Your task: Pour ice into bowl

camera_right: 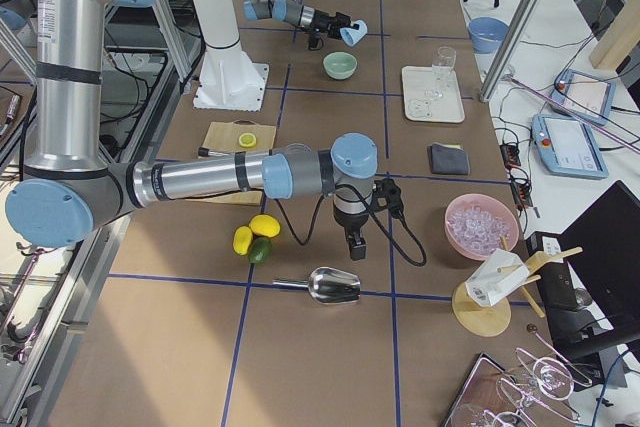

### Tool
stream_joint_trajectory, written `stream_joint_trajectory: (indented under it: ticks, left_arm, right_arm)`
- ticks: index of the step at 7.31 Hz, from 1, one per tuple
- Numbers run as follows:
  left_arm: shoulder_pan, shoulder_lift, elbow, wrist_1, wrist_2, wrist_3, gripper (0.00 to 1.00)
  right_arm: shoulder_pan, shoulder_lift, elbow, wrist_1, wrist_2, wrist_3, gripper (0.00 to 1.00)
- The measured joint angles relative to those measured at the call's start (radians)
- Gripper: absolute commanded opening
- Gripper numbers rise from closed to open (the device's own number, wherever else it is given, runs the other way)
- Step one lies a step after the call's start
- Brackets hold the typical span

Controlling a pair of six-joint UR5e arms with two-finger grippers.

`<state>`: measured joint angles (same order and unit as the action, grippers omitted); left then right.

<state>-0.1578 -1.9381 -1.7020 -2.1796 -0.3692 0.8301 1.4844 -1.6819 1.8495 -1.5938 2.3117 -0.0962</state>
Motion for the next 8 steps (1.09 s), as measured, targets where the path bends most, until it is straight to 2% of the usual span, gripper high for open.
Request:
stream_joint_trajectory:
  ticks: [3,8]
  left_arm:
    - [0.017,-0.005,0.001,-0.002,0.016,0.087,0.0]
    - [0.032,-0.006,0.003,-0.025,0.035,0.101,0.0]
  right_arm:
    - [0.002,-0.002,-0.001,0.0,0.0,0.001,1.0]
    - [0.005,-0.005,-0.004,0.0,0.0,0.002,1.0]
